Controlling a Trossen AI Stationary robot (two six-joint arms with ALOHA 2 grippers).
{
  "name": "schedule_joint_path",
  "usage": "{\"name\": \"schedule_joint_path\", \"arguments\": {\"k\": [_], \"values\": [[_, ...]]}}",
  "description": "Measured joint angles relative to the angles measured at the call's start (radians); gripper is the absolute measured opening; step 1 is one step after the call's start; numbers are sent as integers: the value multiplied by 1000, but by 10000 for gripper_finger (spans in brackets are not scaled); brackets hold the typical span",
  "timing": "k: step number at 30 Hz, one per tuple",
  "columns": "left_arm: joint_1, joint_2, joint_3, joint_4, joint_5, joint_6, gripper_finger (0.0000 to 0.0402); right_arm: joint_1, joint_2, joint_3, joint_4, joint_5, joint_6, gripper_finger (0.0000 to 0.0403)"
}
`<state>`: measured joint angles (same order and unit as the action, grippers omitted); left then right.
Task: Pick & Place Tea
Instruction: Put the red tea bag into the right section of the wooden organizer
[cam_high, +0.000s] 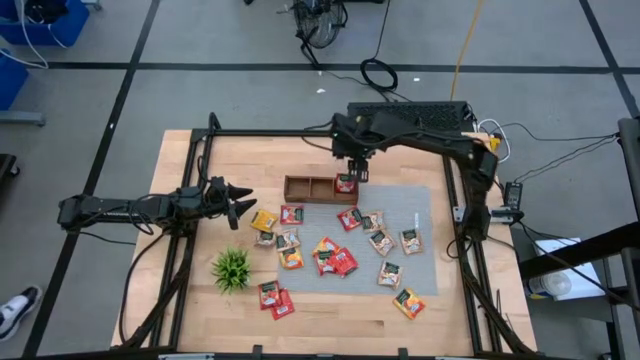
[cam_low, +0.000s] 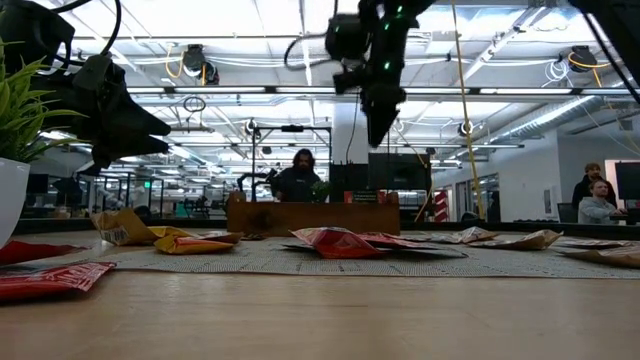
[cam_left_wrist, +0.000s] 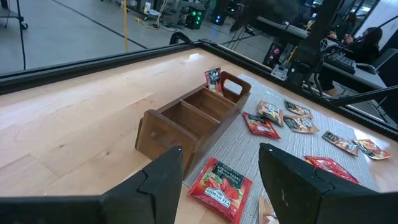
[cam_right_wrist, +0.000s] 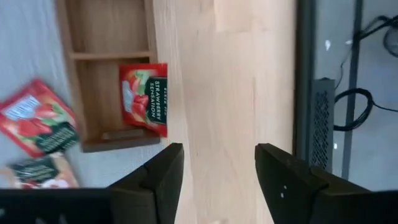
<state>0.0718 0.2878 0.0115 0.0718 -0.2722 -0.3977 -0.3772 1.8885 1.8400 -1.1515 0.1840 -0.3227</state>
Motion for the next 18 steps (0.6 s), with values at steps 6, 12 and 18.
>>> {"name": "schedule_joint_path", "arguments": {"k": [6, 12, 18], "values": [[0, 0, 0, 0, 0, 0, 212, 56, -112, 0, -1, -2, 110, 186], [0, 0, 0, 0, 0, 0, 212, 127, -166, 0, -25, -1, 162, 184], [0, 0, 0, 0, 0, 0, 212, 220, -175, 0, -73, -2, 164, 184]]}}
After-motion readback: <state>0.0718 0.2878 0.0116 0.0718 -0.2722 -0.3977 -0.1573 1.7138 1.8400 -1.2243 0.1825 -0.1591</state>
